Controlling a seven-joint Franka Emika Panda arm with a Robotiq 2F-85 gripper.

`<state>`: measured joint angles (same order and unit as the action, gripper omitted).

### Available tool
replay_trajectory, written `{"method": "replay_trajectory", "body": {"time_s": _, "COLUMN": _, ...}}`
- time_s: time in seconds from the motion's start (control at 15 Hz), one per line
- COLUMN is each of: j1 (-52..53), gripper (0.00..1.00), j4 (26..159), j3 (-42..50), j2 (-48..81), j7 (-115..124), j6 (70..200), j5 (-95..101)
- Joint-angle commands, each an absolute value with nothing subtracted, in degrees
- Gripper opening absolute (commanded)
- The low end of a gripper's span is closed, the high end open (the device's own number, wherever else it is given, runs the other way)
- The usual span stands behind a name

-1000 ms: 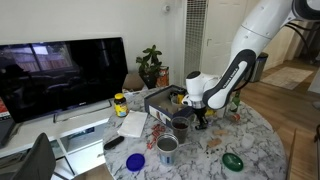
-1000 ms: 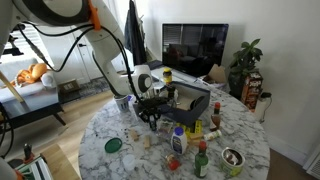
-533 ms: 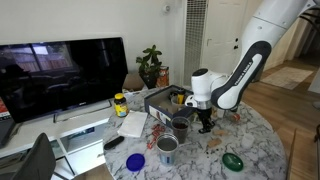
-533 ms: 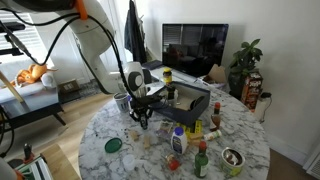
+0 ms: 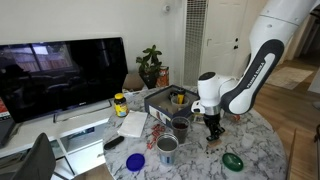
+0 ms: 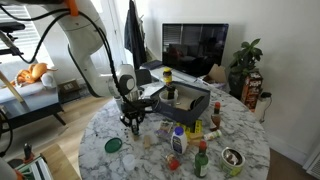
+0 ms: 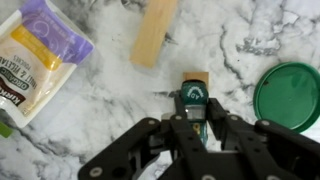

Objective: Put the toy car on the table, remove the top plank toy, put it on the table to the right and then put the toy car to the plank toy to the left

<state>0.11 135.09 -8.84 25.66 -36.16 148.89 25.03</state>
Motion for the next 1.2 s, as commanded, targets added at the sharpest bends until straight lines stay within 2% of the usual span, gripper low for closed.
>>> {"method": "replay_trajectory", "body": {"time_s": 0.0, "j1": 0.5, "gripper": 0.07, "j4": 138.4, "j3": -8.7, "j2": 23.6, "j7": -36.7, "j6": 150.2, "j5": 23.9}}
{"method": "replay_trajectory", "body": {"time_s": 1.13, "j1": 2.8, "gripper": 0.07, "j4": 138.1, "j3": -6.6, "j2": 24.7, "j7": -31.6, "j6": 151.3, "j5": 26.2}}
